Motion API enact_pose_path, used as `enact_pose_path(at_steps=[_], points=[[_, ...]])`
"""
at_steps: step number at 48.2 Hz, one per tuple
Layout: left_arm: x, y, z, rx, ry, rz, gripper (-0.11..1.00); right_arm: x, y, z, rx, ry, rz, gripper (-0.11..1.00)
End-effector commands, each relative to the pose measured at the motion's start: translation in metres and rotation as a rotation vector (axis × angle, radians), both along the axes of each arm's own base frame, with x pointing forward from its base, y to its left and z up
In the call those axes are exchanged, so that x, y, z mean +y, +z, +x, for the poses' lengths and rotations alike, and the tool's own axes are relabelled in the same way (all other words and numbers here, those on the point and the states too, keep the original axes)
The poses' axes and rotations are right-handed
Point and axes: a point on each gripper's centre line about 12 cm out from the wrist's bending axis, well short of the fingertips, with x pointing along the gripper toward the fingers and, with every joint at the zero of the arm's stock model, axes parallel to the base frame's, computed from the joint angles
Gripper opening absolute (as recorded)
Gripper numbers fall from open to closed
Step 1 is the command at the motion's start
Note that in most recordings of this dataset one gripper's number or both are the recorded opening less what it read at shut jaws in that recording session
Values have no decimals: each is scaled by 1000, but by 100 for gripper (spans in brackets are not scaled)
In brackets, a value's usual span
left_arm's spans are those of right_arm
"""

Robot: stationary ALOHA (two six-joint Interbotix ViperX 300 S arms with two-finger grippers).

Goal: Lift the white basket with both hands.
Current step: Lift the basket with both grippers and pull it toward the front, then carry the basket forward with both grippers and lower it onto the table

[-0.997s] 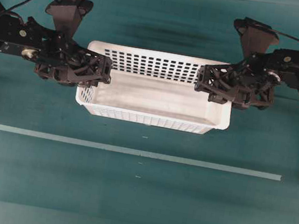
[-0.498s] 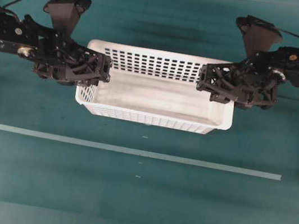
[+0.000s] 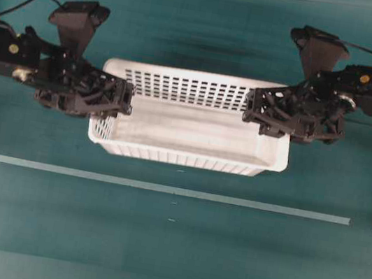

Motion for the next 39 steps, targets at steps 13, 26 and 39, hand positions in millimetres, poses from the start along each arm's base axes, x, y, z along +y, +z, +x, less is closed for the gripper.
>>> enact_pose_path(at_steps=[13, 26, 39], points=[[-23, 11, -6, -31, -61, 2, 5, 31, 5, 1, -5, 31, 21, 18], [-43, 15, -2, -45, -83, -21, 5, 50, 2, 1, 2, 33, 30, 18], [-58, 14, -1, -42, -102, -37, 5, 68, -3, 1, 14, 59, 39, 18]])
